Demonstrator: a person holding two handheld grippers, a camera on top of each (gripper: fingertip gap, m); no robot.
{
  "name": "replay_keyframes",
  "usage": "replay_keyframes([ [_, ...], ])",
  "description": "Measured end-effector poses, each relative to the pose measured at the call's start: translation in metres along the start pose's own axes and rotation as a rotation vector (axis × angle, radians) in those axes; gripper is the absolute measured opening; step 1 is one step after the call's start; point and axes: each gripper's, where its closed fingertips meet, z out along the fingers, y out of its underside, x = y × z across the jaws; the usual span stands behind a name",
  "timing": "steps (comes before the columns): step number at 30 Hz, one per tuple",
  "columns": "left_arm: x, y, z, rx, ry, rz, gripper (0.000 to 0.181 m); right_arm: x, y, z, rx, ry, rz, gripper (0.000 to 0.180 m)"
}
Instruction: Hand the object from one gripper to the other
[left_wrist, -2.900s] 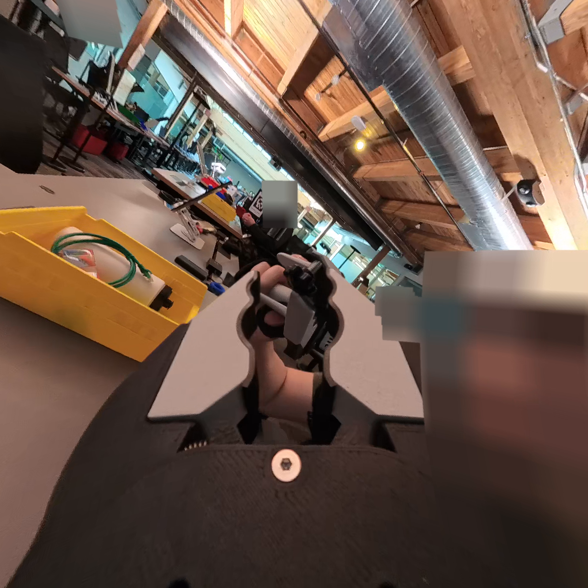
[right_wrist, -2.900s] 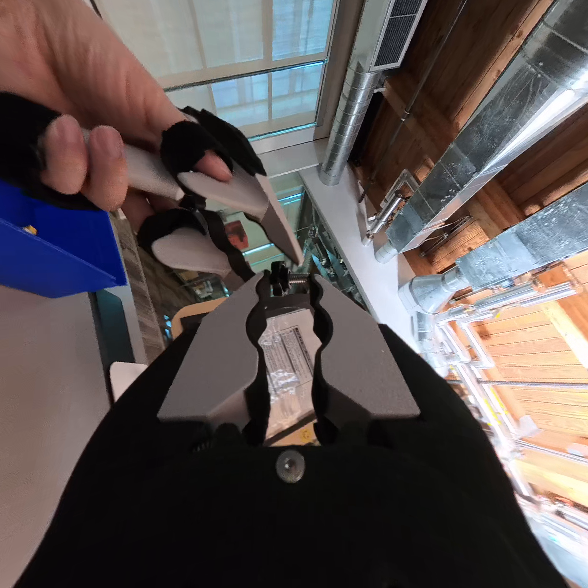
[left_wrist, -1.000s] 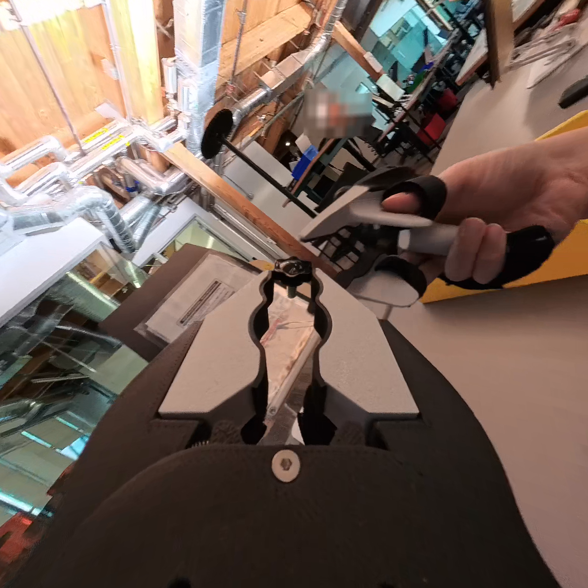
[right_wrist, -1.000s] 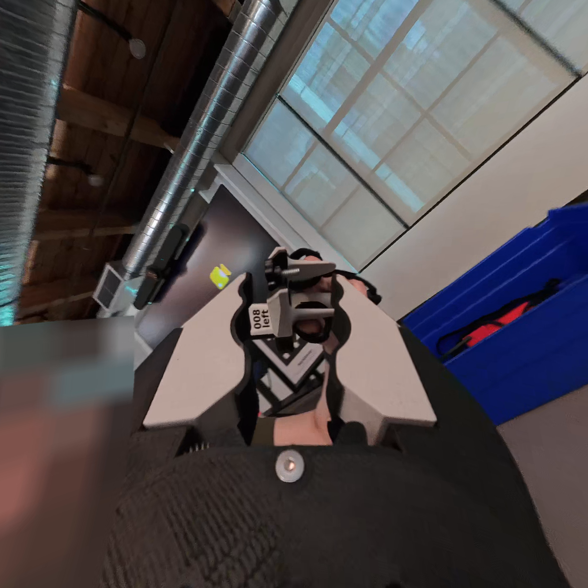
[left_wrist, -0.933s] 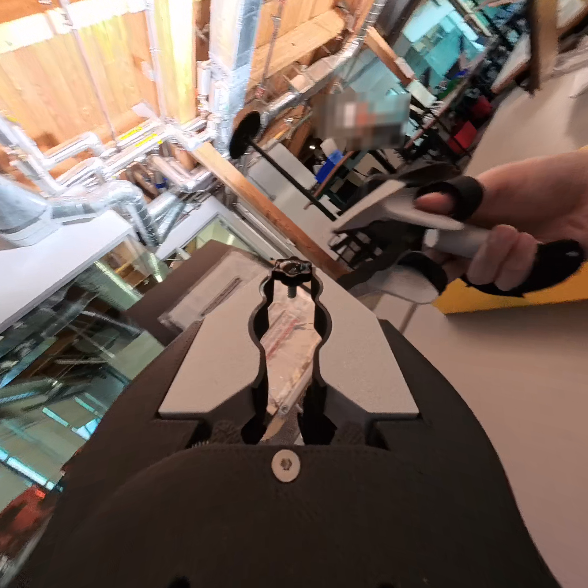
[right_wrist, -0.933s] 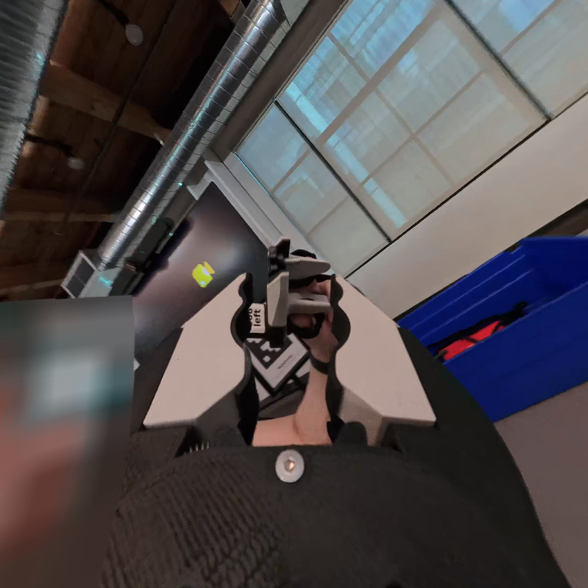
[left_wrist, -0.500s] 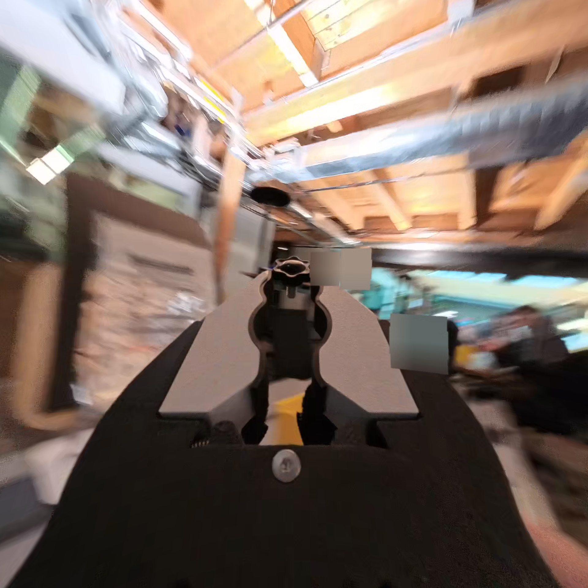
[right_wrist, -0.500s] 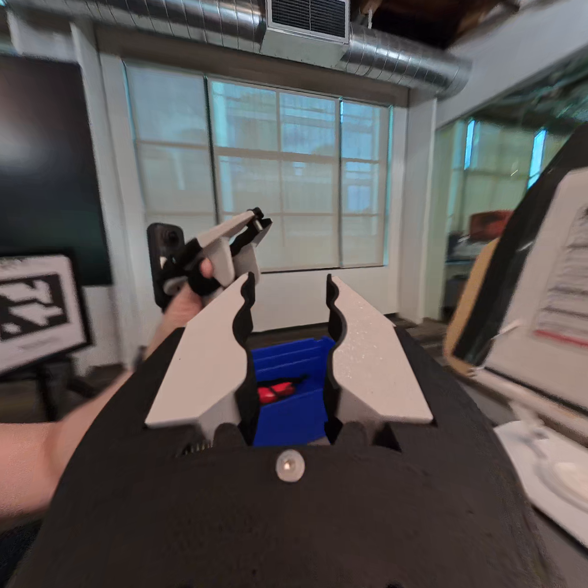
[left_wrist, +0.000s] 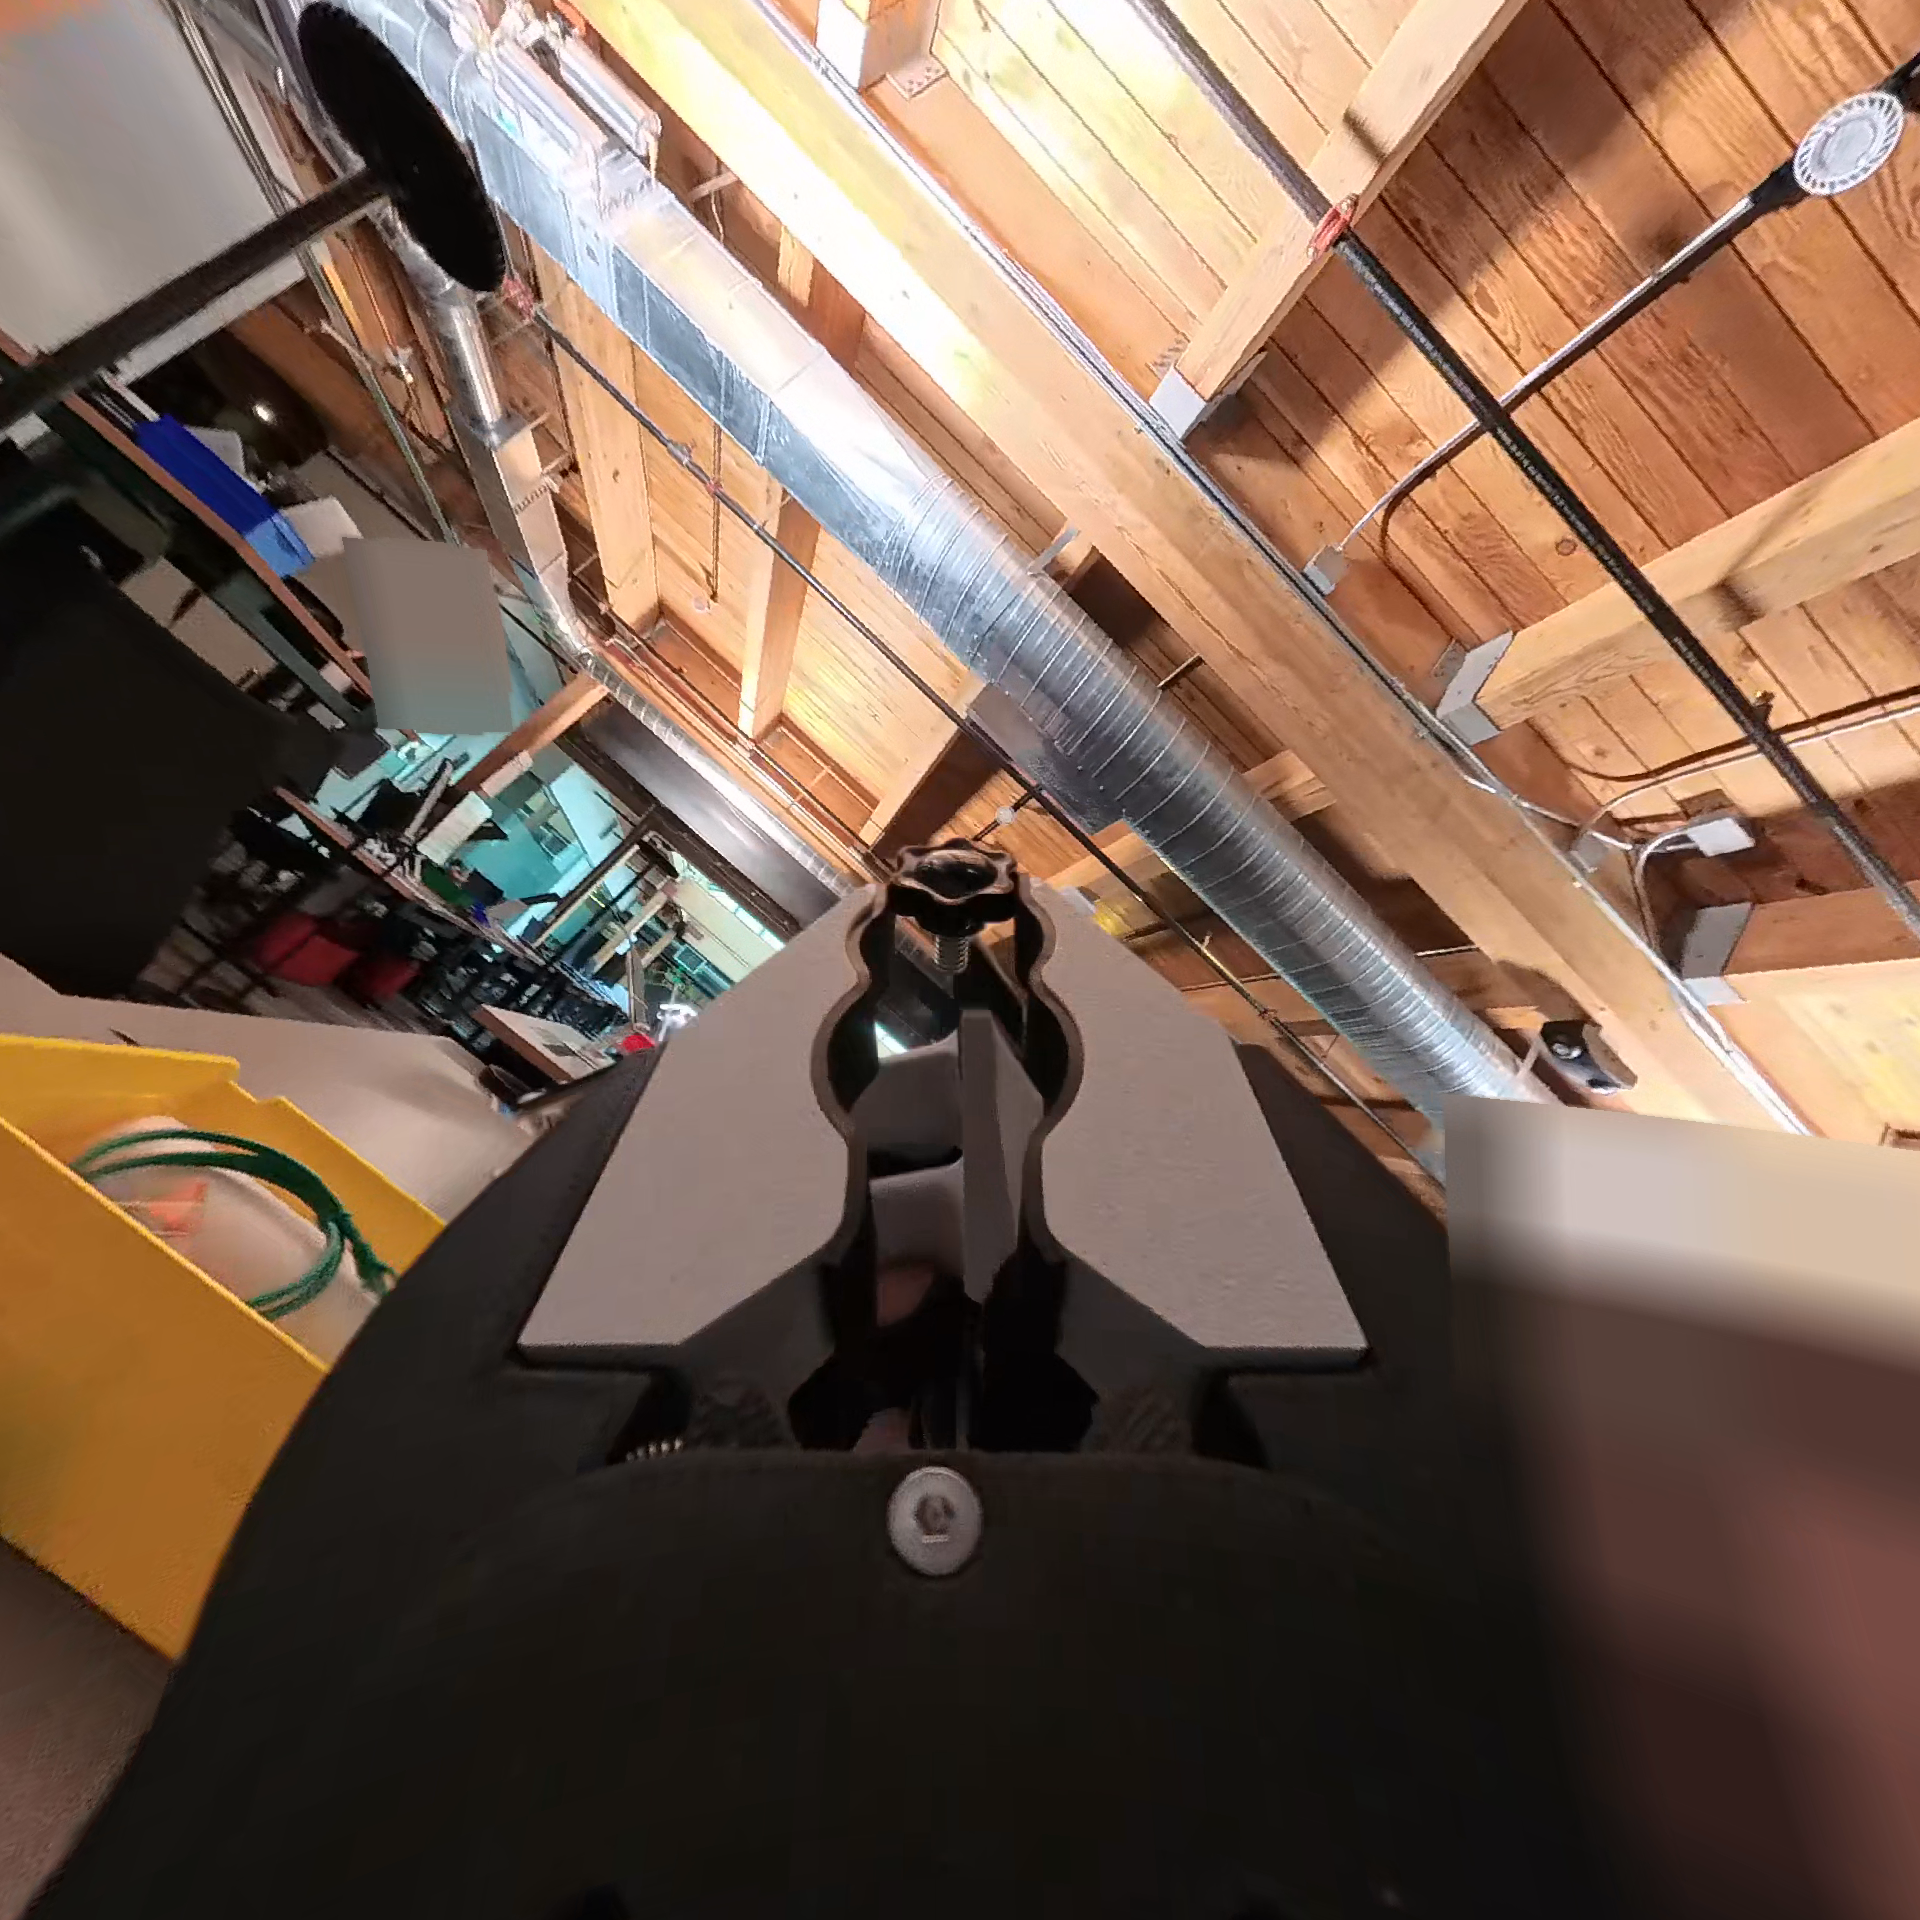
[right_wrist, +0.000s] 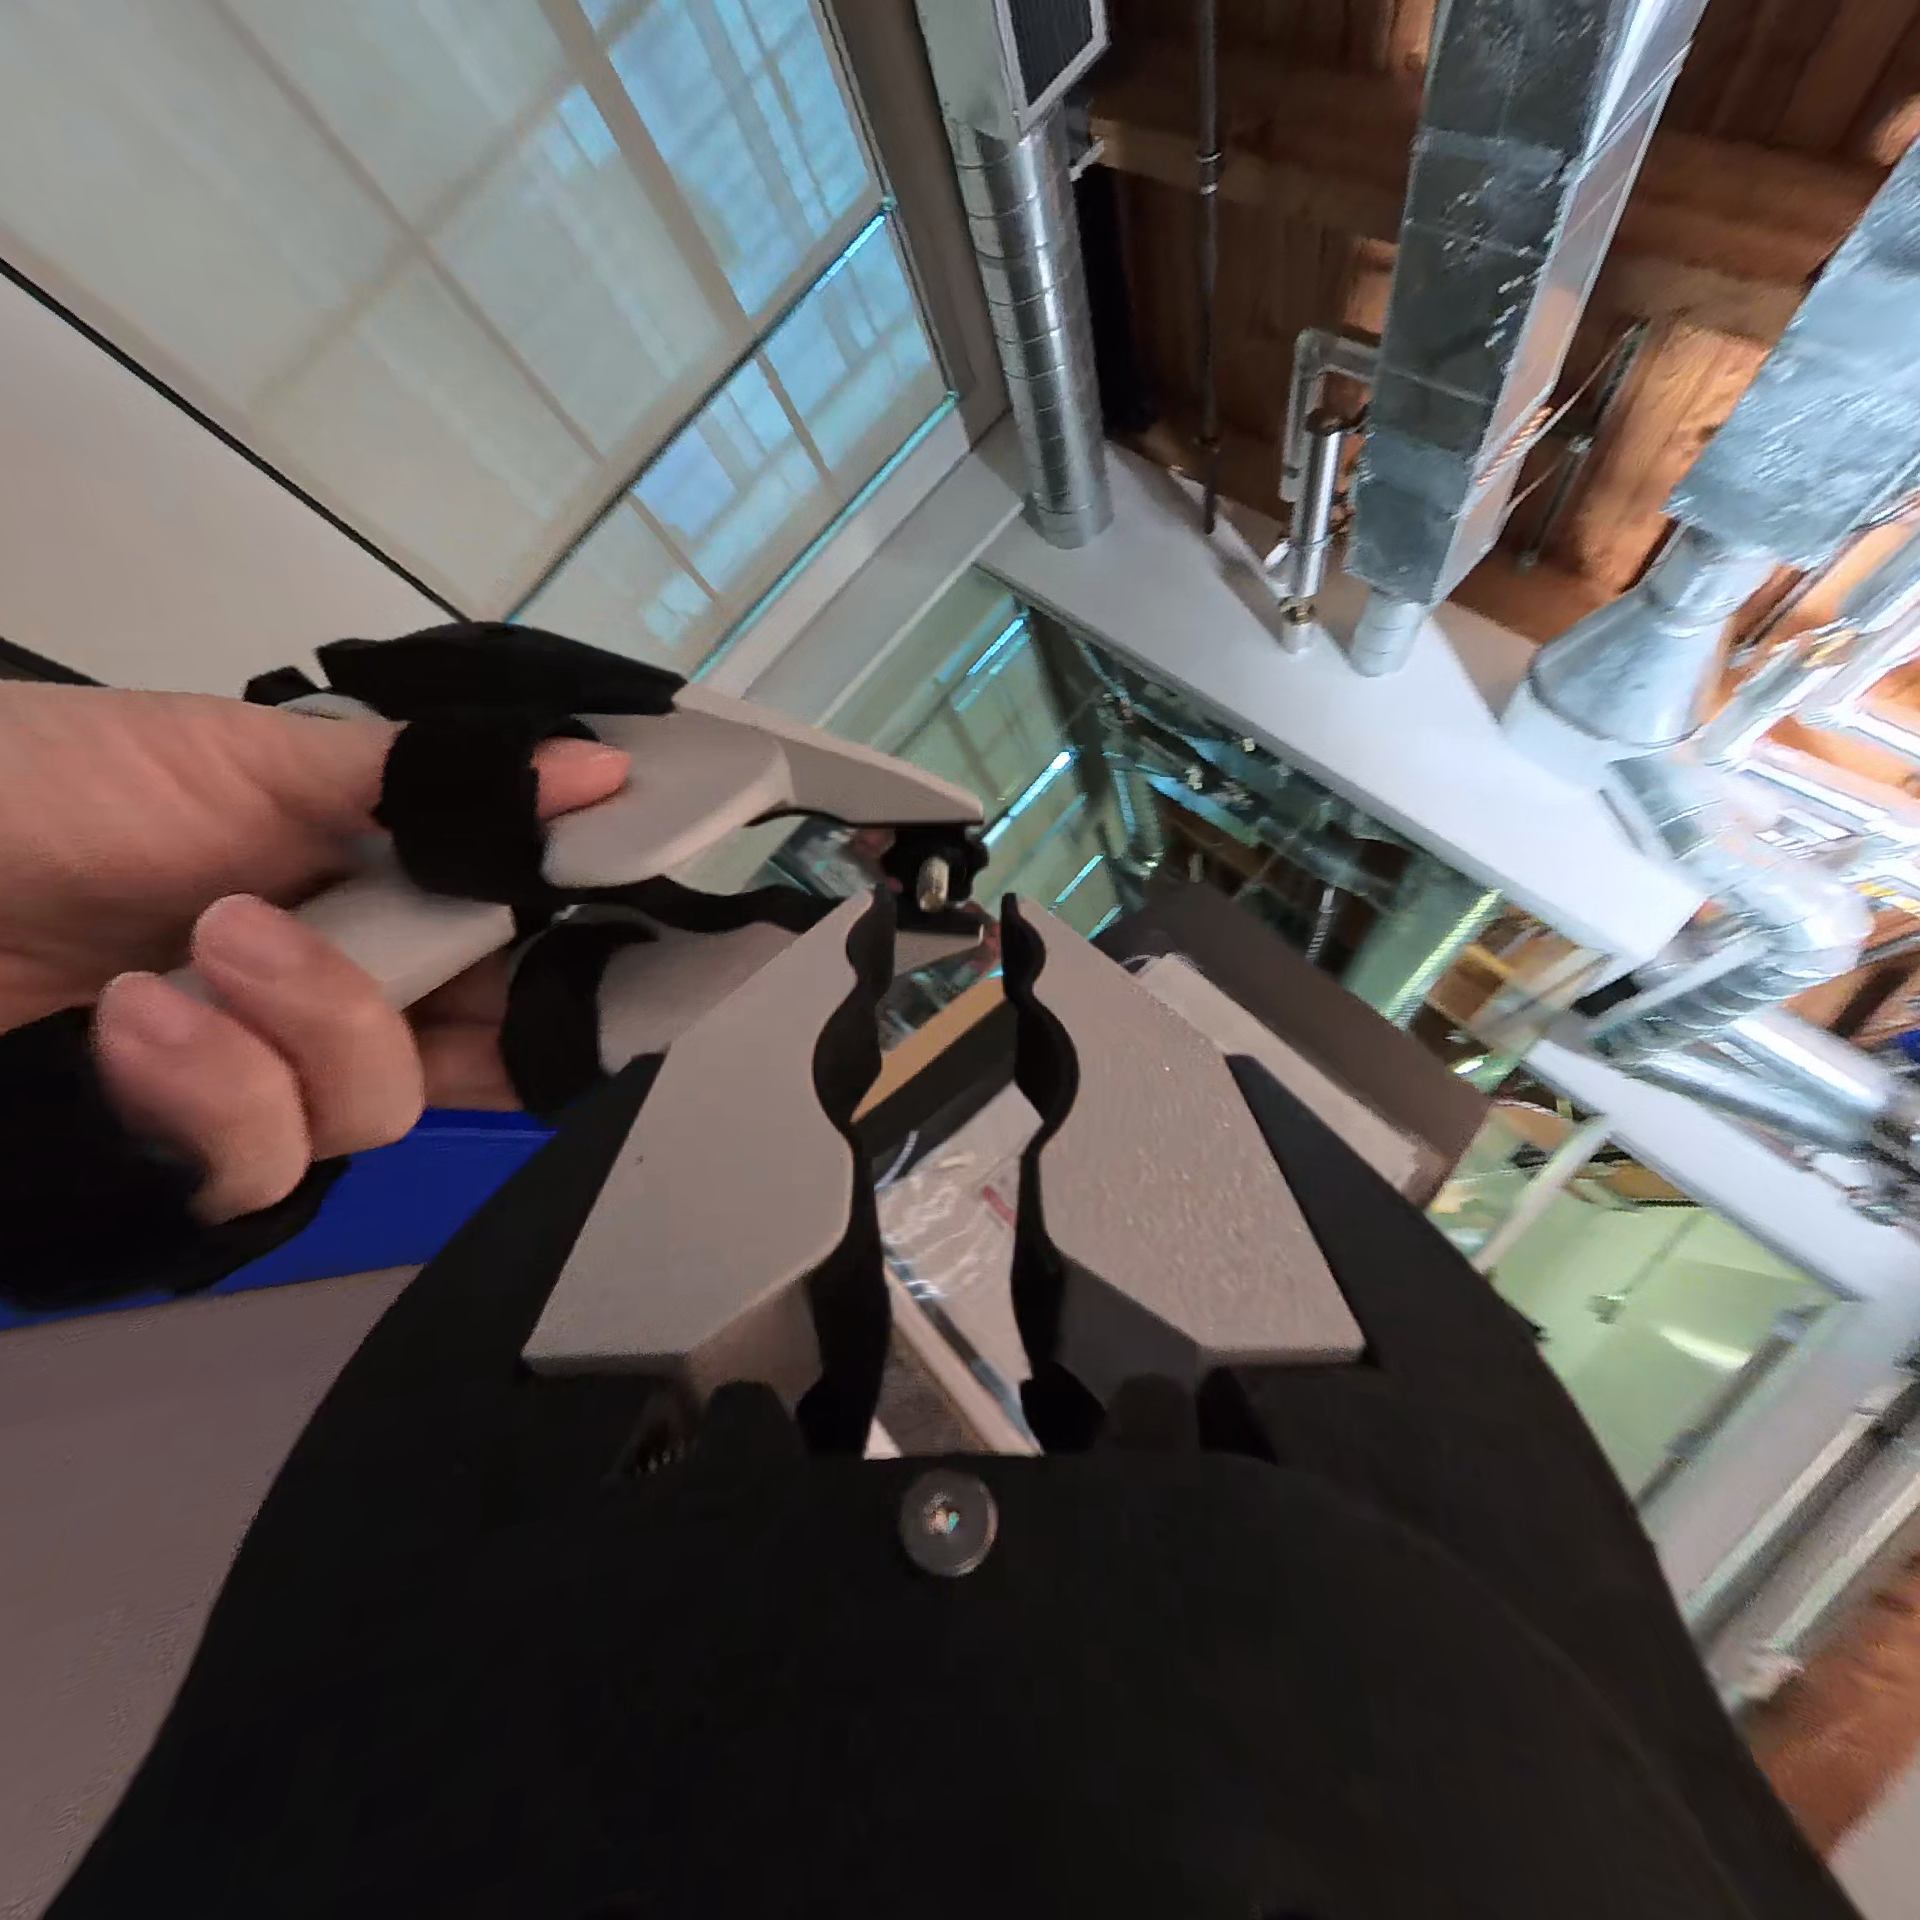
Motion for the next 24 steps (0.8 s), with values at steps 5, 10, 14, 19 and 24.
replay_keyframes([
  [5, -0.001, 0.013, 0.004, -0.016, 0.020, -0.068, 0.020, -0.001, 0.002, 0.000, -0.033, 0.003, -0.078, 0.009],
  [10, 0.004, 0.015, 0.005, -0.024, 0.027, -0.051, 0.020, 0.000, 0.000, -0.001, -0.034, 0.010, -0.106, 0.006],
  [14, 0.007, 0.016, 0.006, -0.028, 0.036, -0.055, 0.020, 0.001, -0.003, -0.002, -0.028, 0.011, -0.114, 0.004],
  [19, 0.003, 0.015, 0.005, -0.017, 0.002, -0.017, 0.023, 0.000, 0.002, 0.000, -0.066, -0.008, -0.144, 0.004],
  [24, 0.019, -0.006, 0.001, 0.035, -0.055, 0.472, 0.058, 0.030, 0.003, -0.006, -0.003, 0.014, 0.219, 0.004],
])
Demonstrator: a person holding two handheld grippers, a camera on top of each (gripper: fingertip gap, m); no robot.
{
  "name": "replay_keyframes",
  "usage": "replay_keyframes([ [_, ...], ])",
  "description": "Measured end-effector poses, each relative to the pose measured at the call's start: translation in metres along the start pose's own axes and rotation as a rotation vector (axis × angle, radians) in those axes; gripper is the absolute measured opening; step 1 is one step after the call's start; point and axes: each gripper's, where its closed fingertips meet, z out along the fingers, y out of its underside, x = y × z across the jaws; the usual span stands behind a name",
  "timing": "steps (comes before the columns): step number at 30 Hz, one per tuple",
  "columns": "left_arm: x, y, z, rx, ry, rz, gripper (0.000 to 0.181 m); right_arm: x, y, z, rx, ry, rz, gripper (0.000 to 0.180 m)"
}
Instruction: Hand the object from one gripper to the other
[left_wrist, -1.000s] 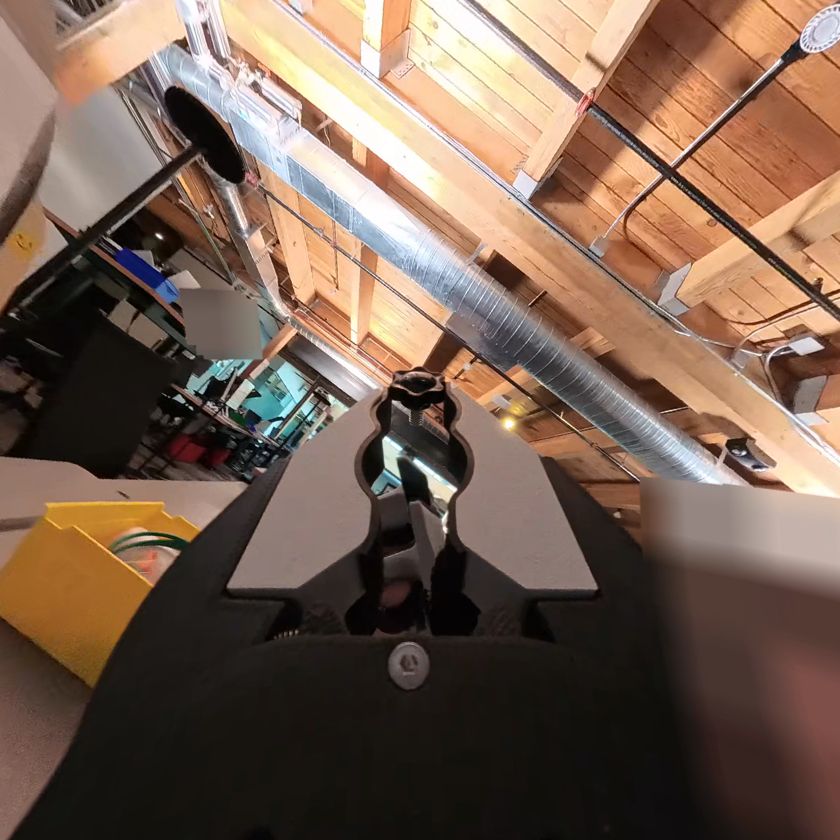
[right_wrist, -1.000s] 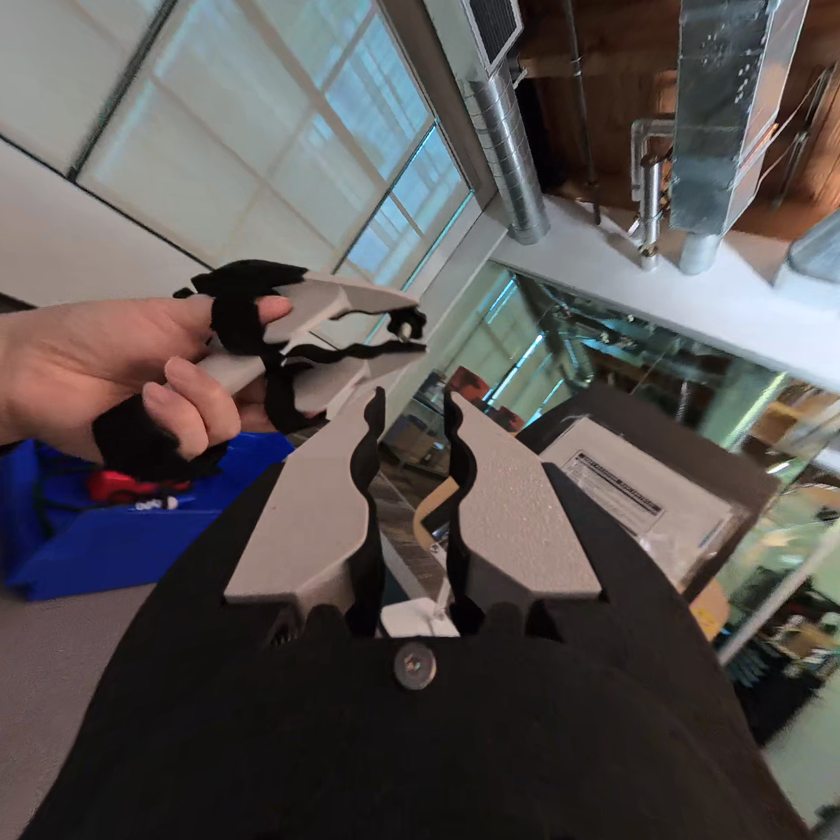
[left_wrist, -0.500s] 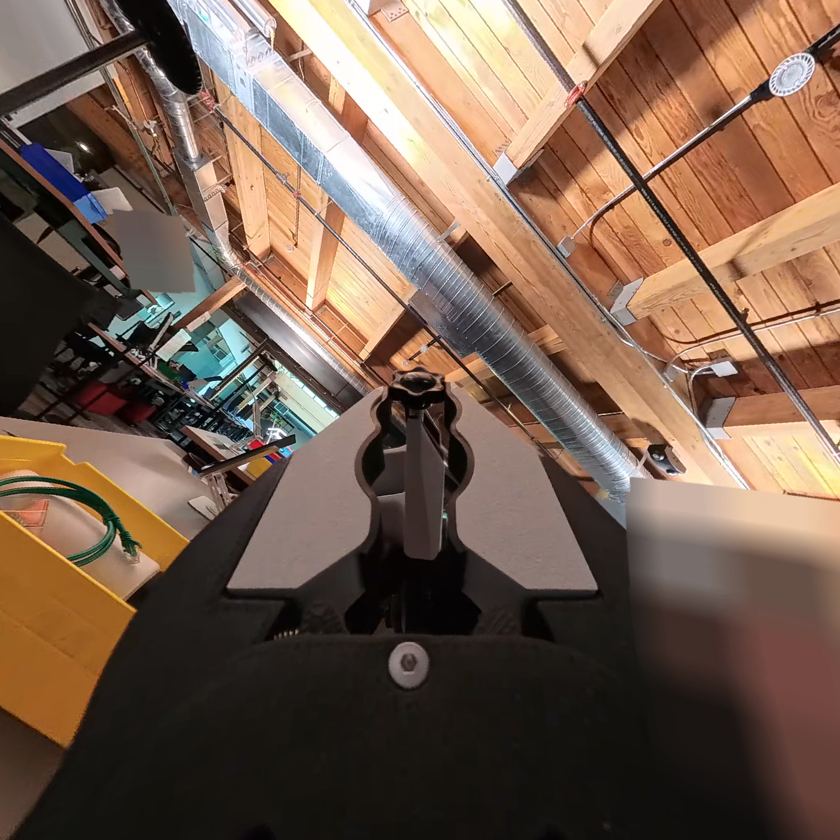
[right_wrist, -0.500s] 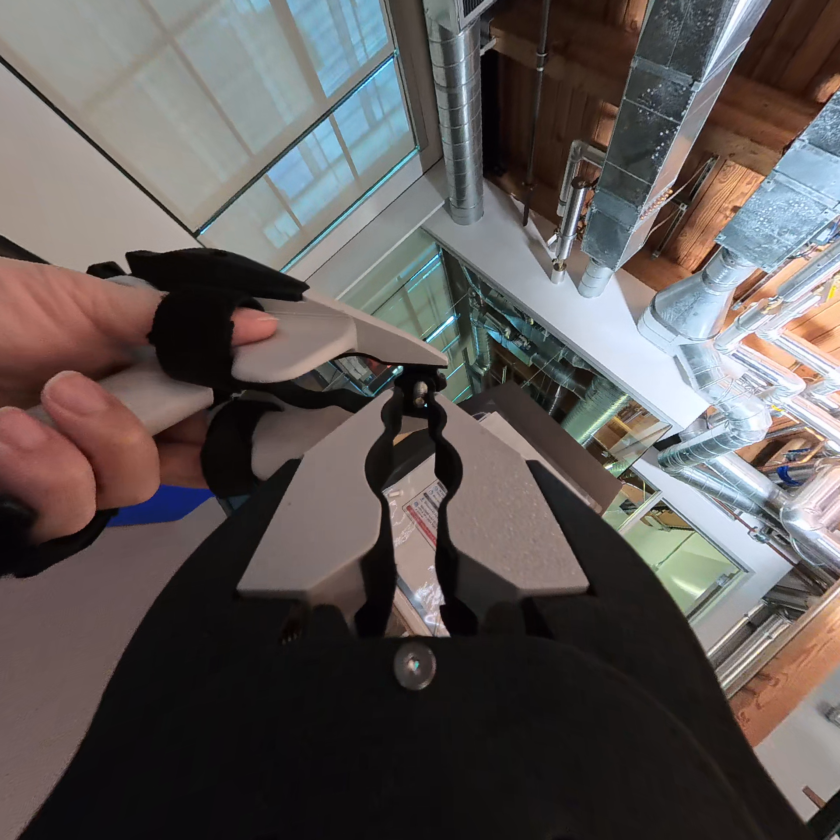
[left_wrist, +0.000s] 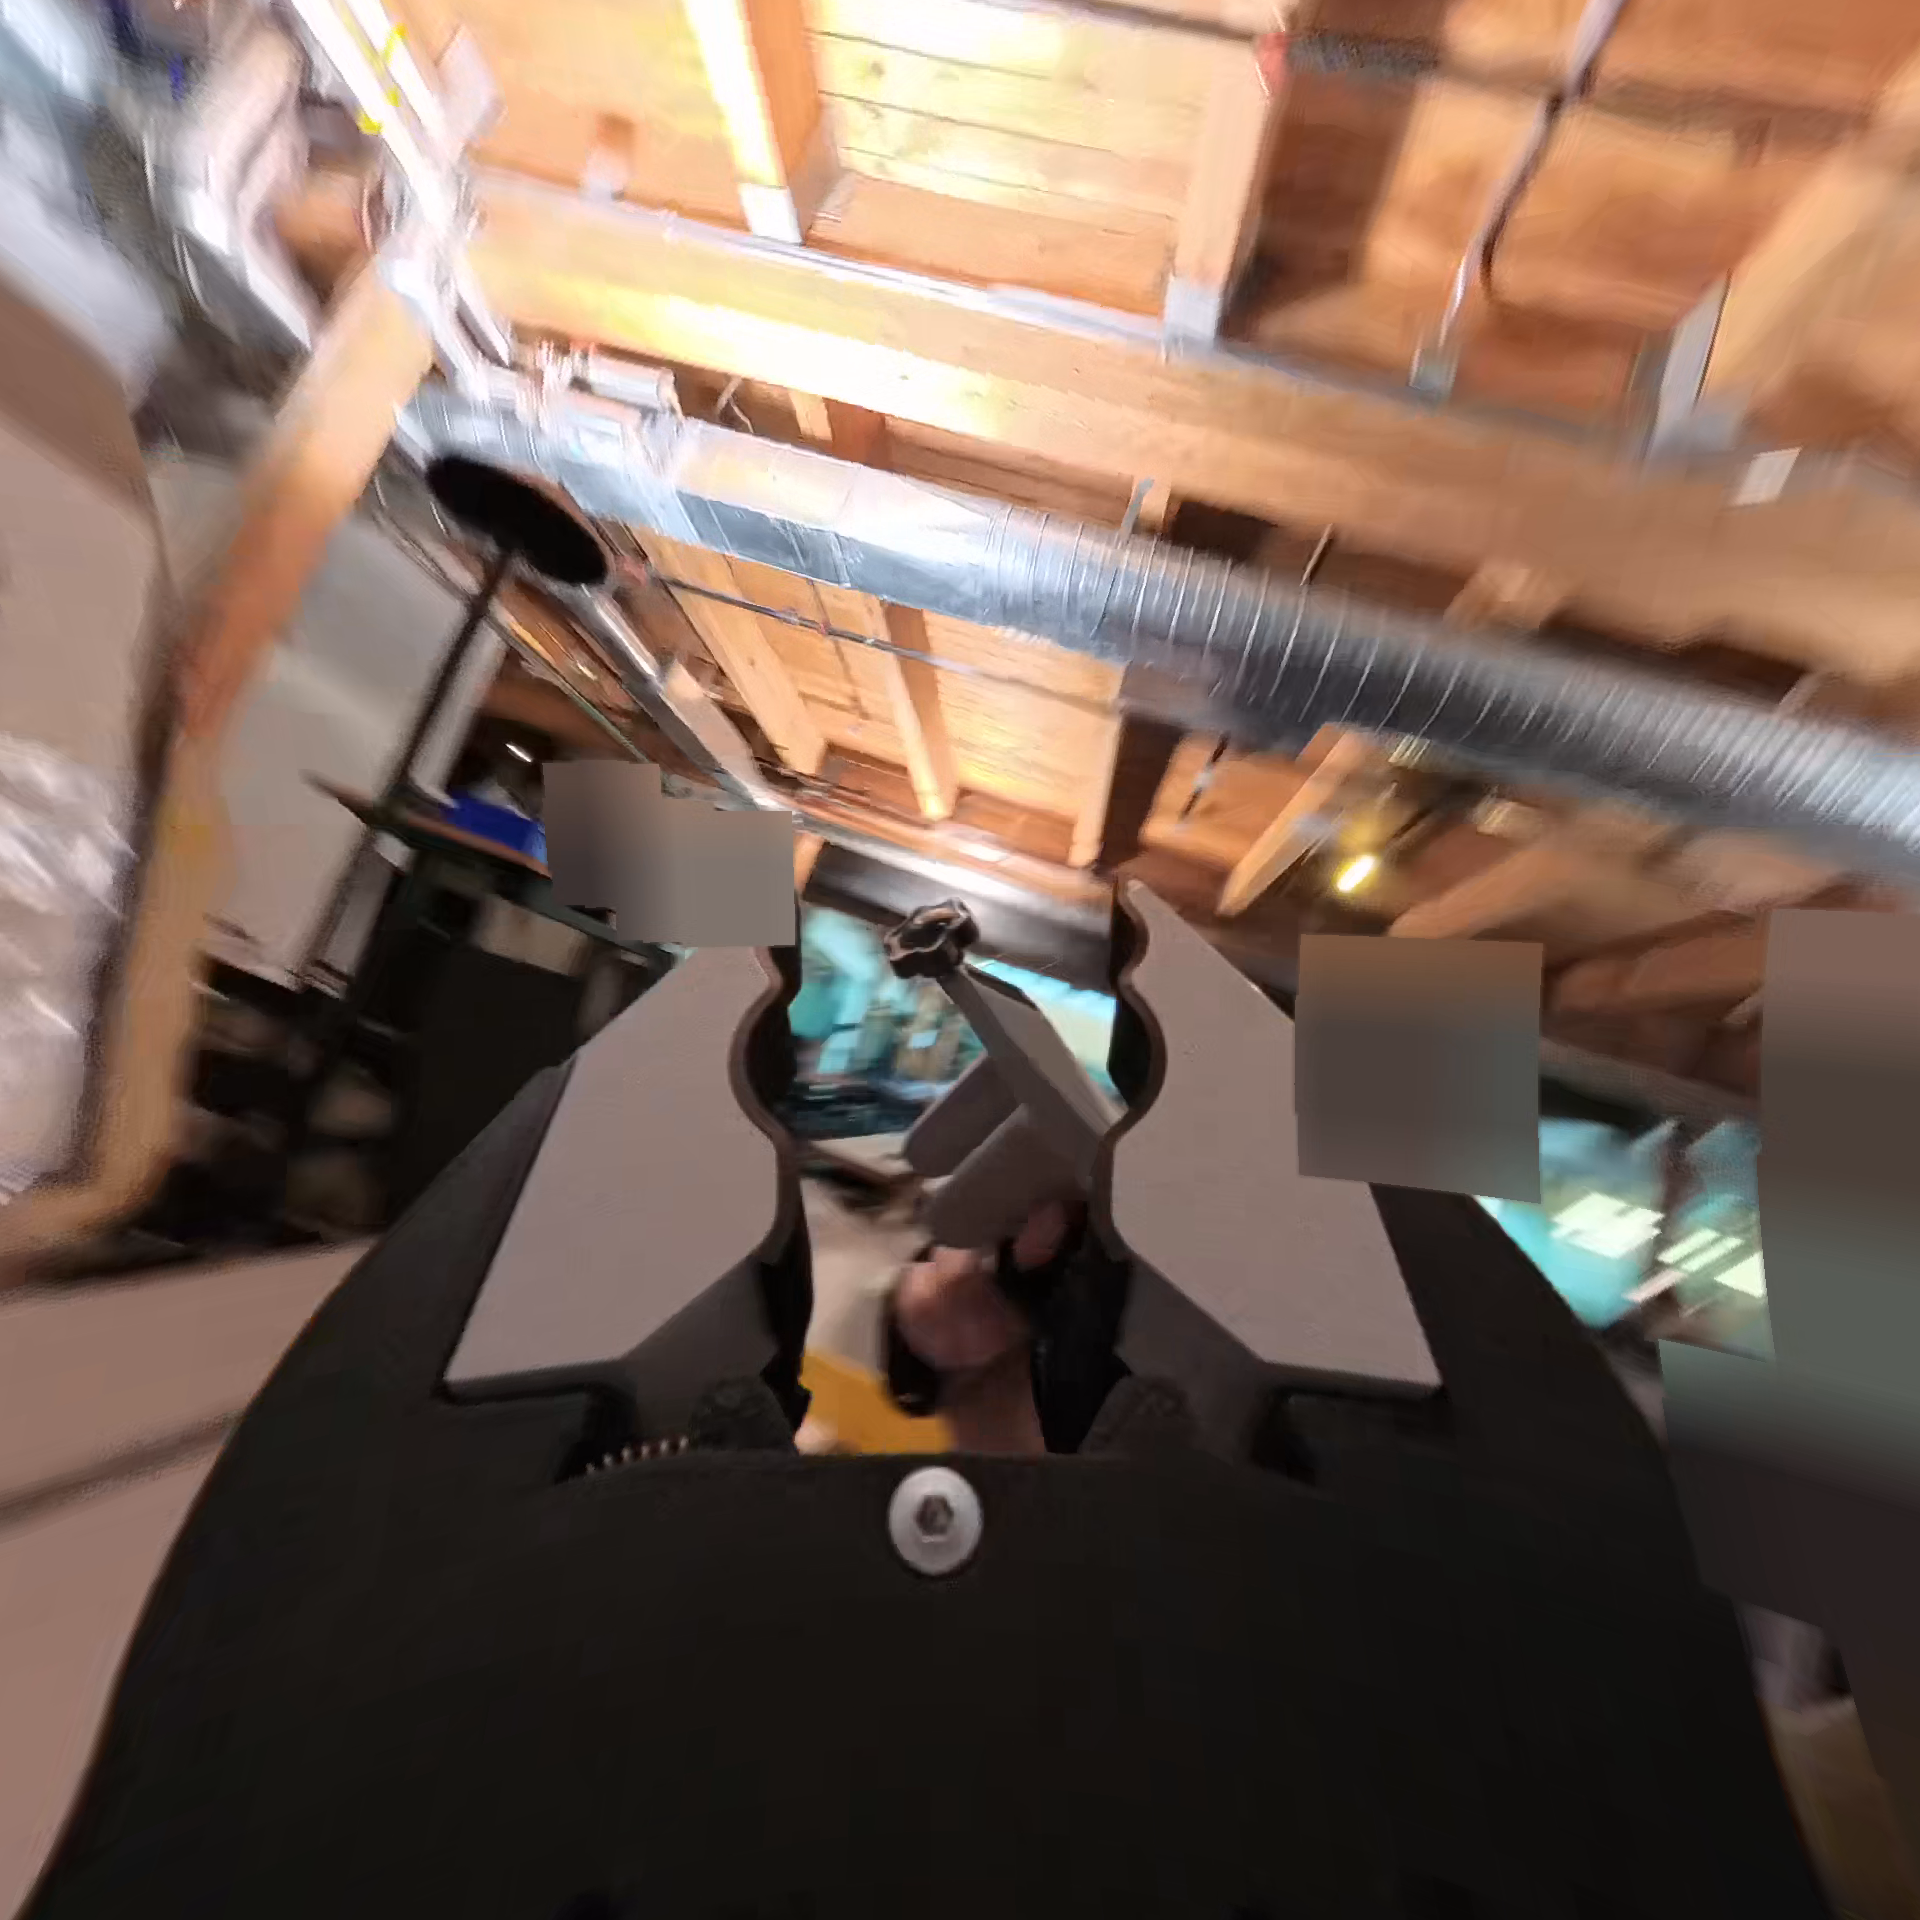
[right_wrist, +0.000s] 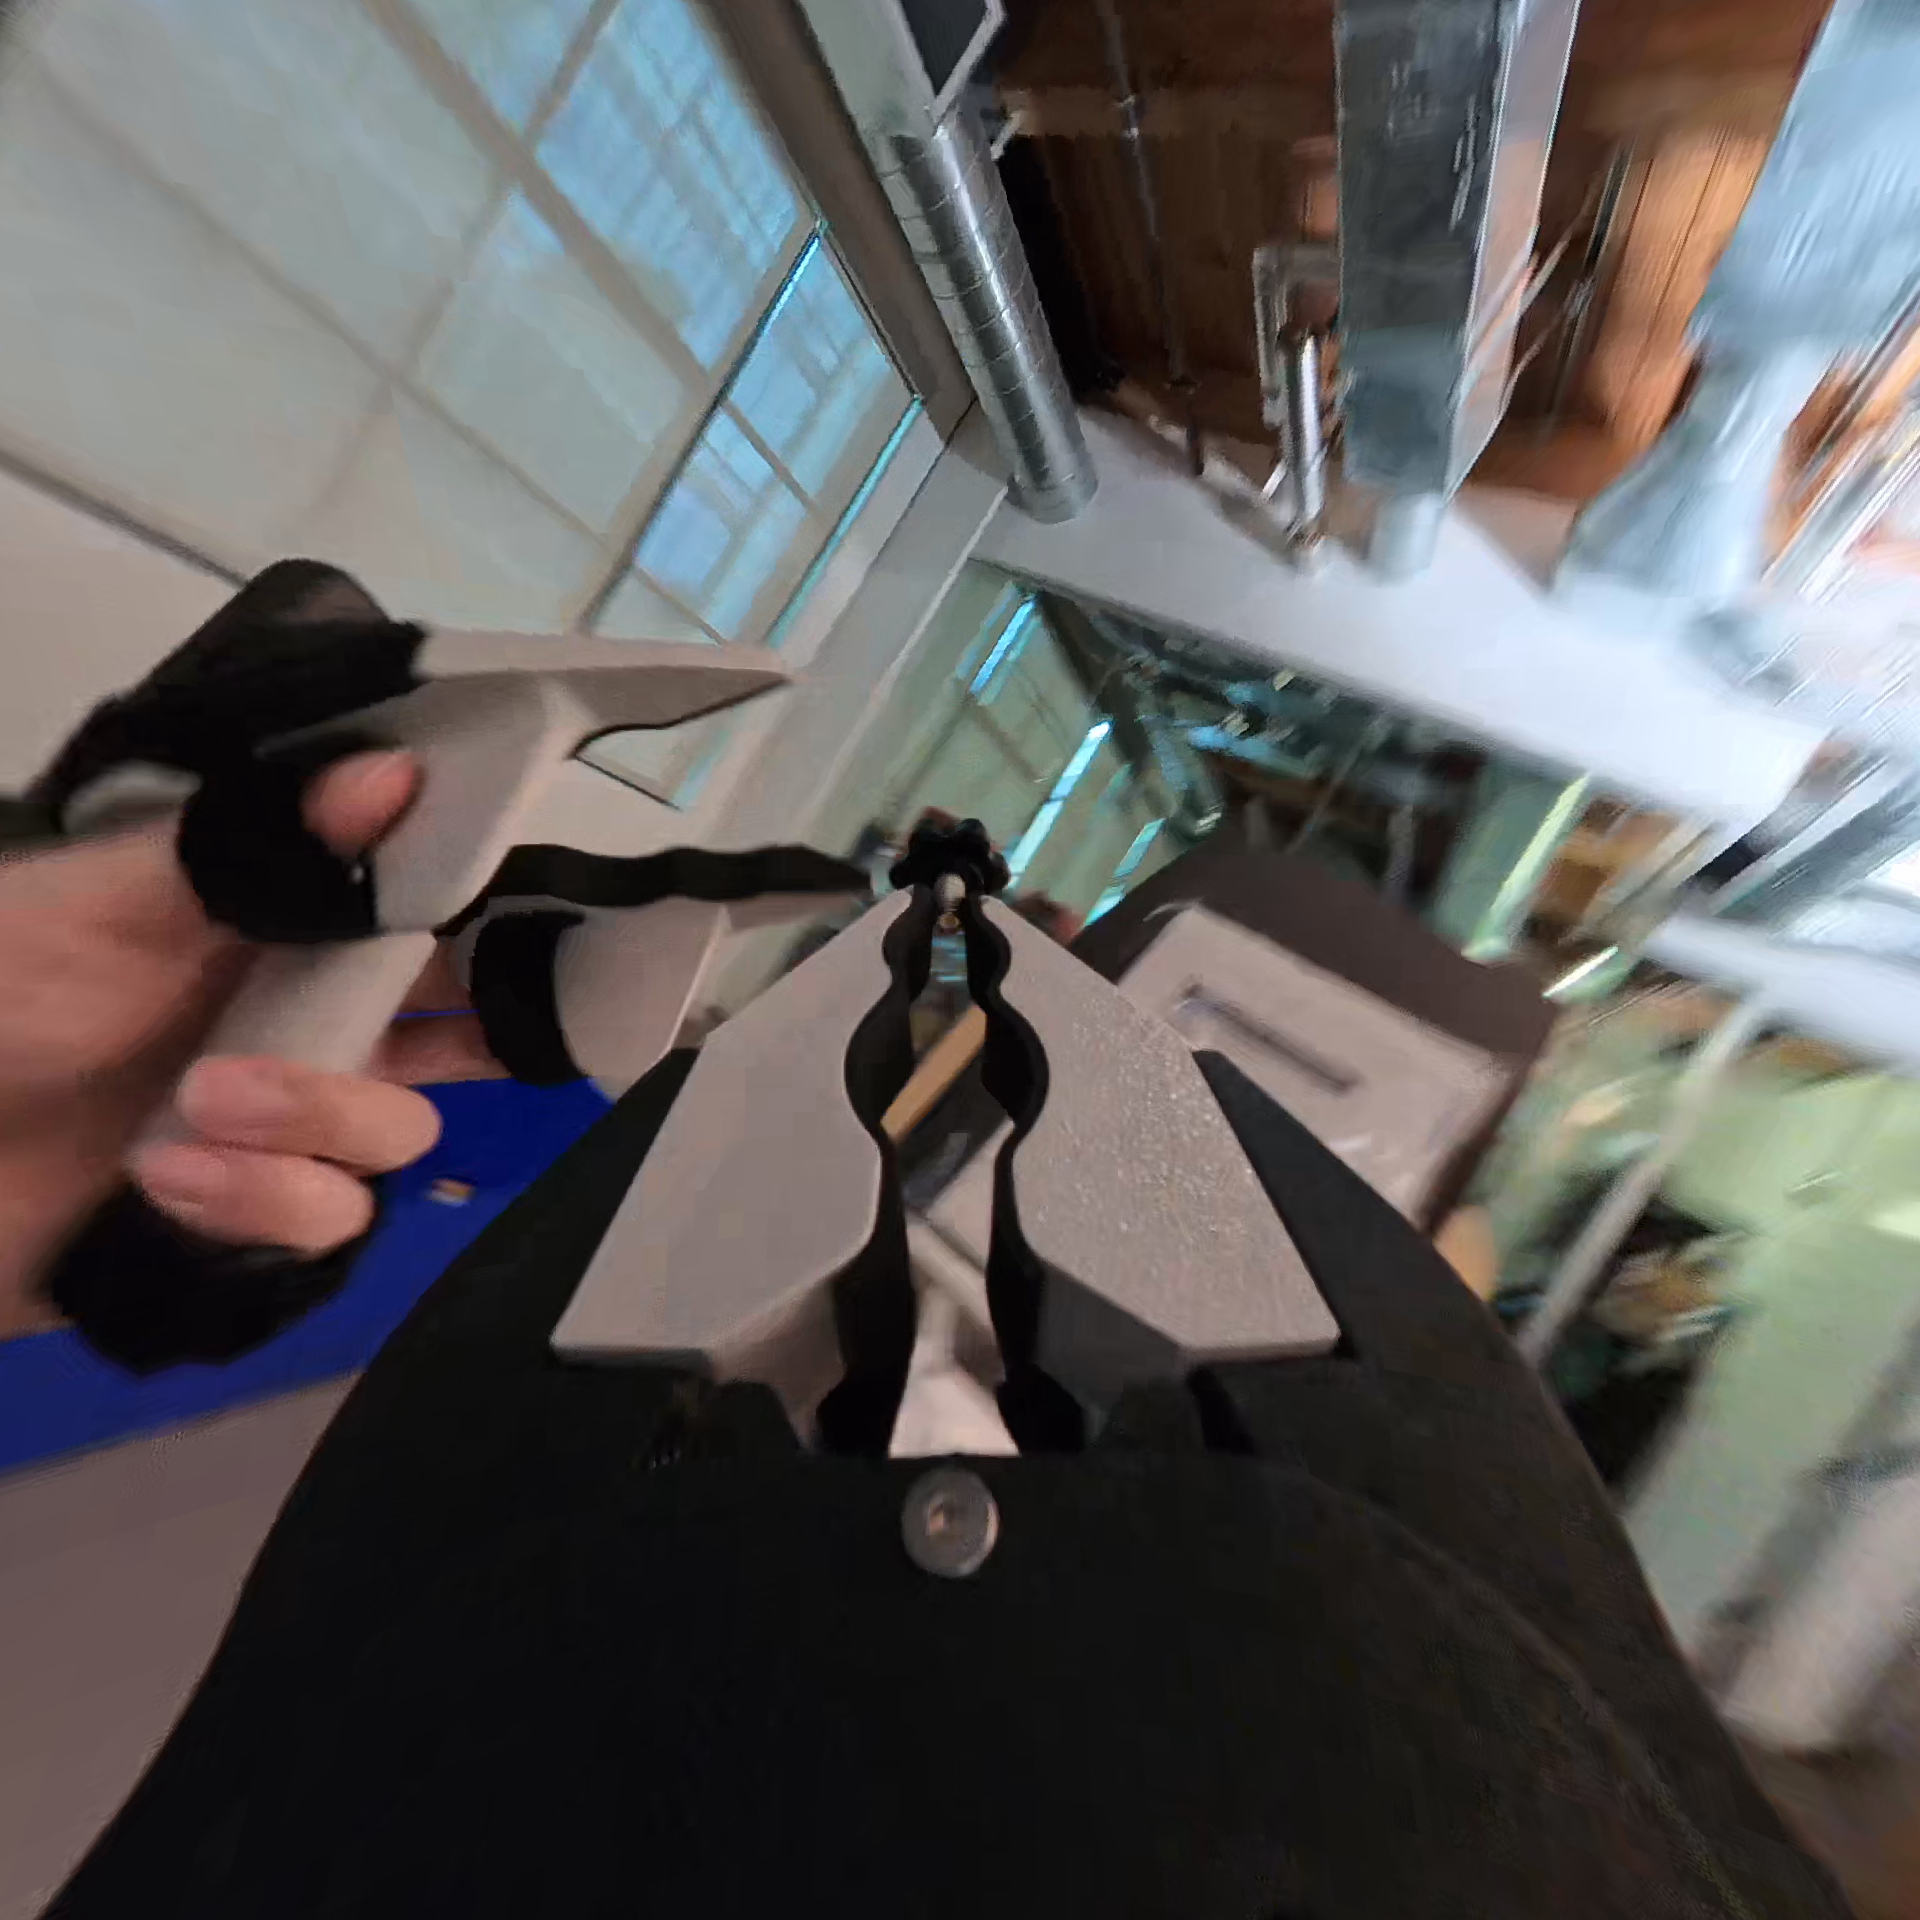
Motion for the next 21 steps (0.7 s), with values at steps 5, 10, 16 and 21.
replay_keyframes([
  [5, 0.006, -0.004, -0.005, -0.164, -0.136, 0.838, 0.051, 0.029, 0.012, -0.001, 0.049, -0.176, 0.744, 0.004],
  [10, 0.012, 0.016, -0.009, -0.333, -0.171, 1.465, 0.044, 0.006, 0.027, 0.000, -0.064, -0.533, 1.229, 0.003],
  [16, -0.008, 0.041, -0.007, -0.465, -0.280, 1.859, 0.030, -0.018, 0.030, -0.001, -0.149, -0.671, 1.343, 0.004],
  [21, -0.019, 0.044, -0.007, -0.478, -0.327, 1.900, 0.023, -0.027, 0.028, -0.001, -0.161, -0.695, 1.357, 0.003],
])
